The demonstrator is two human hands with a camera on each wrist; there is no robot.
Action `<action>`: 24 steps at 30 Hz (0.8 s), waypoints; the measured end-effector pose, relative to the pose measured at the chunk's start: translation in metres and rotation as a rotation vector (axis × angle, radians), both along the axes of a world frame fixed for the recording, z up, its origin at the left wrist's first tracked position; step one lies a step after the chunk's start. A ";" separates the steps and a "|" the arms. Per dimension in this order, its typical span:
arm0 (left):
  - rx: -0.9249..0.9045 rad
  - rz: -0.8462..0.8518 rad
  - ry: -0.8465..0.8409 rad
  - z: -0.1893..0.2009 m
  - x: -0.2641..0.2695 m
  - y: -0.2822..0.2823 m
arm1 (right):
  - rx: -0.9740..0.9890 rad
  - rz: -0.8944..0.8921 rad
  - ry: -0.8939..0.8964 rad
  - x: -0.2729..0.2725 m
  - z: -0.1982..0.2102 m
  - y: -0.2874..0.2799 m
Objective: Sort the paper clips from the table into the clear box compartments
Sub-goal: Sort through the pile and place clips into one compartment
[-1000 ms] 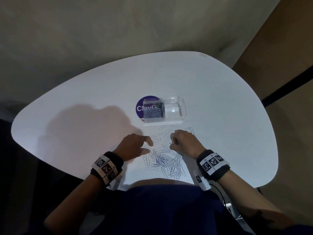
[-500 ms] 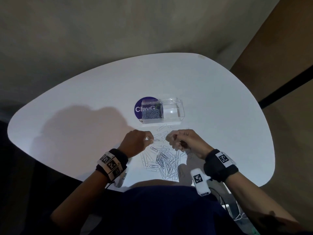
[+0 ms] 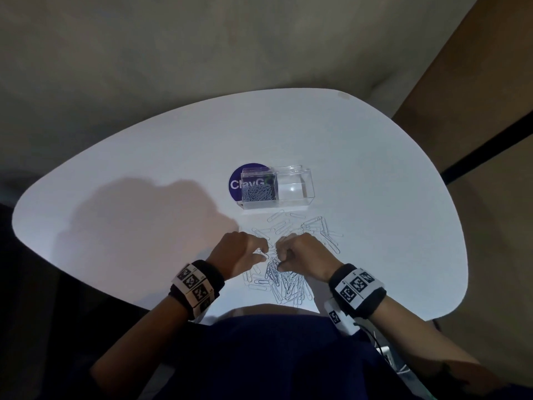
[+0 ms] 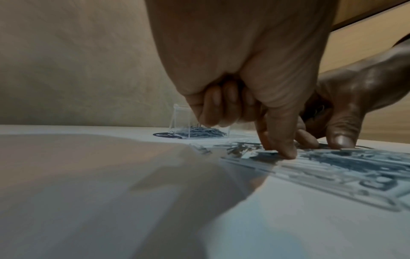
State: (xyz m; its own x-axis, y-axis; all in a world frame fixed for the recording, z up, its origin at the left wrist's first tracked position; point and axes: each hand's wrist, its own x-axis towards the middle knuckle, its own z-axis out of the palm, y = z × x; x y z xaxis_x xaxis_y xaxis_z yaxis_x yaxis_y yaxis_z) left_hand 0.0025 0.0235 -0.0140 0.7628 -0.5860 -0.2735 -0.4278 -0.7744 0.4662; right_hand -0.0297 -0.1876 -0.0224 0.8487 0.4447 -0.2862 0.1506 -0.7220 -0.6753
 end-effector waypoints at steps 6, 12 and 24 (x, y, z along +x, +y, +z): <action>0.017 0.072 0.066 -0.001 0.003 -0.003 | -0.045 -0.036 -0.003 0.004 -0.001 0.001; -0.049 0.139 0.111 -0.003 0.011 0.001 | 0.135 -0.197 0.132 0.007 0.008 -0.012; -0.188 0.373 0.235 0.006 0.019 0.011 | 0.541 -0.599 0.374 0.013 0.018 -0.022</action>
